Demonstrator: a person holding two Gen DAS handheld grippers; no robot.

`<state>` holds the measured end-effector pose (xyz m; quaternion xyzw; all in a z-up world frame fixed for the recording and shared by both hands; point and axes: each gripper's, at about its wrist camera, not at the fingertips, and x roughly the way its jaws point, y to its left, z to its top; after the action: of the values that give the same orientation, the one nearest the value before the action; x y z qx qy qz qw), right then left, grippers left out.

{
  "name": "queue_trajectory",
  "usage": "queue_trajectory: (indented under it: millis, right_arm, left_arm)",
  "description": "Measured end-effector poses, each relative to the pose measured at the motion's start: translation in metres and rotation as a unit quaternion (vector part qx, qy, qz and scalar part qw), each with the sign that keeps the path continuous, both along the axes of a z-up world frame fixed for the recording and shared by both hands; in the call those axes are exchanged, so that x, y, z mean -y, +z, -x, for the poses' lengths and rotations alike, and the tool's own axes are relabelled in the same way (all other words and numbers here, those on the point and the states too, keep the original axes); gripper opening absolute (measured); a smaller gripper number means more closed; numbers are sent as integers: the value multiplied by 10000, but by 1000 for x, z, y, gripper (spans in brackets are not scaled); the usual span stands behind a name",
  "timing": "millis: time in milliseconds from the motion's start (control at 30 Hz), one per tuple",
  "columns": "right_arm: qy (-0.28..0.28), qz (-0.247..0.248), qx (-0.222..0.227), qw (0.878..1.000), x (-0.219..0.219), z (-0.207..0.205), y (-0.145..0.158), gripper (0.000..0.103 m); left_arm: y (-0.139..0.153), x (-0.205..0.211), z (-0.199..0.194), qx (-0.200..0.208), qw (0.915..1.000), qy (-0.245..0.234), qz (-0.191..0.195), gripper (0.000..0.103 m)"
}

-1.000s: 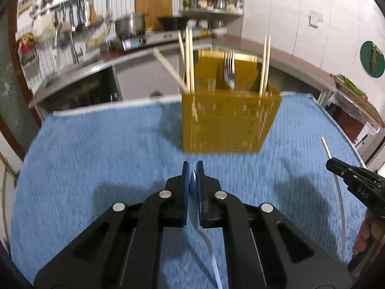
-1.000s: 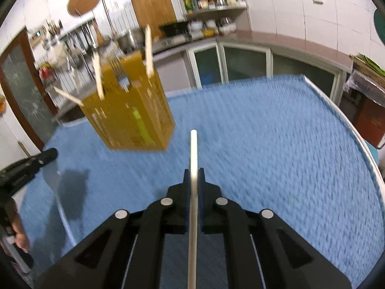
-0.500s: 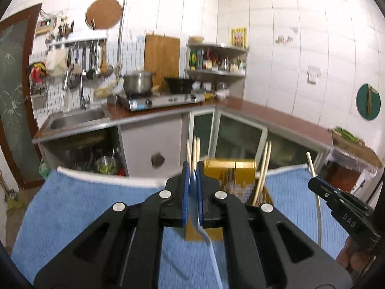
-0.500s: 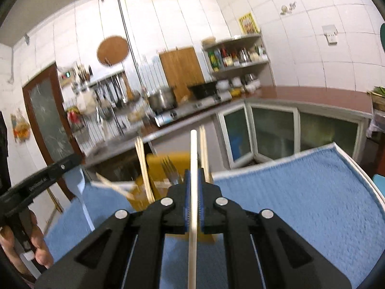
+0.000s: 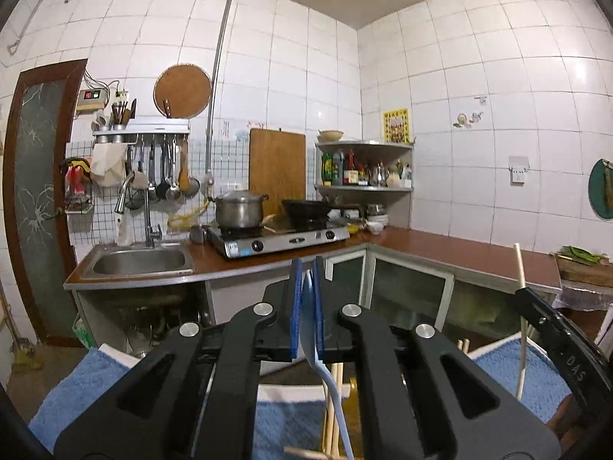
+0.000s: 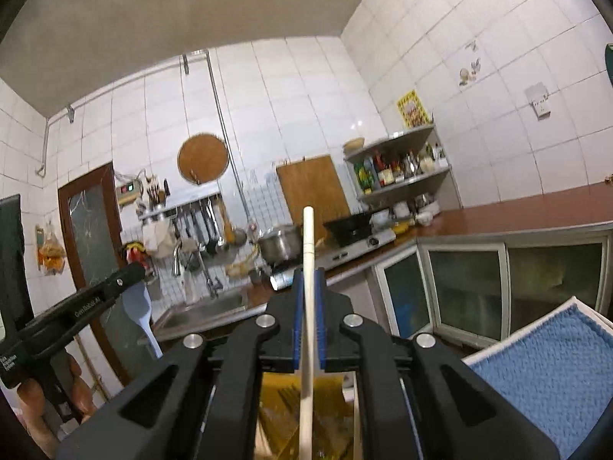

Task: Organize utensils
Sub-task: 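Lower the spoon and chopstick into the holder and open both tools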

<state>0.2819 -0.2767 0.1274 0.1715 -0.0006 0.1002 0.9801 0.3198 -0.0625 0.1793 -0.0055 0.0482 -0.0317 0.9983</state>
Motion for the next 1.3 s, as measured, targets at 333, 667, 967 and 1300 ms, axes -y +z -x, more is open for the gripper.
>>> queue_trajectory:
  millis: [333,667,967,1300]
  right_arm:
    - [-696,90,827,9941,-14,-8,3,6]
    - [-1104,334,1040,9879,-28,-13,-15,6]
    - [-1176,724,764,9875,-42,-17,-41,6]
    - [-1001,1179,51,9880,-48,2,-81,6]
  left_arm:
    - [-18,11,-17,248,9996,-102,-100,4]
    - [-61,23,-42,-80,9995,-162,-274,4]
    - [-90,21,-47,-419,9980,-228,-411,4]
    - [-113,12,-31,-785,9953,-372,-435,6]
